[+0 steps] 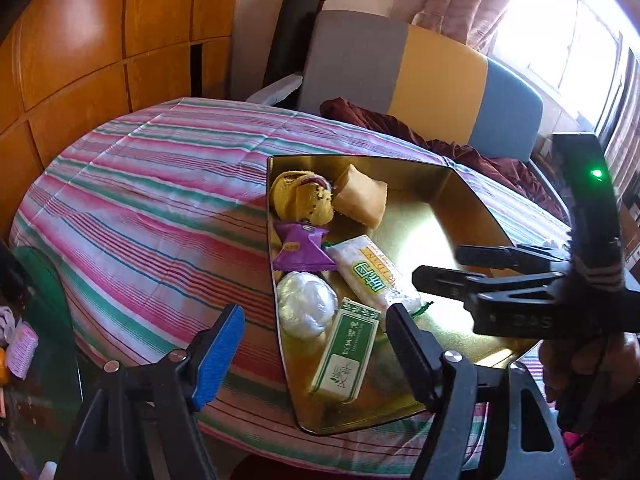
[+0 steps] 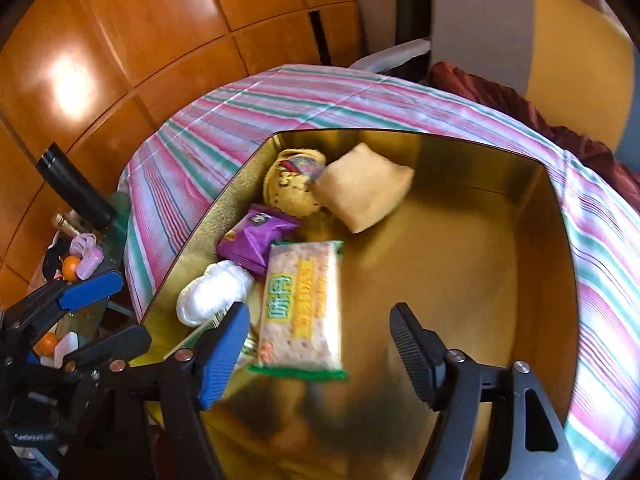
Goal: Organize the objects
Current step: 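Lower the WEIDAN cracker pack into the tray and open the right gripper, then return both tools to the pile and grasp the beige knitted pouch with the left gripper, then lift the knitted pouch while the right gripper grasps the purple candy, then lower the knitted pouch into the tray beside the green tea box and release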
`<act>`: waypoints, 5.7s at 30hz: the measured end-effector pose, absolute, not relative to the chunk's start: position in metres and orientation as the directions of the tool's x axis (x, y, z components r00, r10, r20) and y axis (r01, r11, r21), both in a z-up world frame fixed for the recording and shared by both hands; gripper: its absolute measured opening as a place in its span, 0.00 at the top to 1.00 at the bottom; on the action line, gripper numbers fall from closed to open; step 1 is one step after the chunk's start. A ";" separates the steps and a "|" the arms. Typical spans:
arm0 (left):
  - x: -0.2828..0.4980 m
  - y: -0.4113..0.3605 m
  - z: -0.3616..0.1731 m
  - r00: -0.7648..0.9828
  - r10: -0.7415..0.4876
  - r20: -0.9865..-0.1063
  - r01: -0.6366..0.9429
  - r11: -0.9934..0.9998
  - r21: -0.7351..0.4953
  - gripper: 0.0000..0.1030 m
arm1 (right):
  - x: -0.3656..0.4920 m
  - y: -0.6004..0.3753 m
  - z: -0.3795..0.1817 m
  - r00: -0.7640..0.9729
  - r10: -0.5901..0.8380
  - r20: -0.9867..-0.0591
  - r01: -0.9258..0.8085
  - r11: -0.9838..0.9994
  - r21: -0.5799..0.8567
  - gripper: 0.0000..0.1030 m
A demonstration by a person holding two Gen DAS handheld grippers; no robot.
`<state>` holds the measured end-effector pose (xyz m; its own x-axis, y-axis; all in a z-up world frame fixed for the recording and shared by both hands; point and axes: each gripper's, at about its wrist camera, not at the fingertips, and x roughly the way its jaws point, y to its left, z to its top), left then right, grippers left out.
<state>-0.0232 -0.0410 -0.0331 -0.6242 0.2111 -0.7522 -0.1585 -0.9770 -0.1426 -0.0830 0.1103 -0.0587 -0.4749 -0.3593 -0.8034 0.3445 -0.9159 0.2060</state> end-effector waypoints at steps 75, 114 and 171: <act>-0.003 0.381 -0.046 -0.081 0.621 -0.779 -0.801 -0.506 -0.320 0.39 | 0.167 0.580 -0.036 -0.707 0.232 -0.668 -0.697 -0.392 0.601 0.00; 0.018 0.288 -0.092 -0.163 0.592 -0.790 -0.768 -0.578 -0.275 0.49 | 0.128 0.557 -0.054 -0.671 0.026 -0.741 -0.641 -0.524 0.562 0.05; -0.011 0.066 -0.006 -0.502 0.537 -0.678 -0.536 -0.808 -0.243 0.50 | 0.068 0.437 -0.095 -0.337 0.122 -0.934 -0.308 -0.951 -0.013 0.60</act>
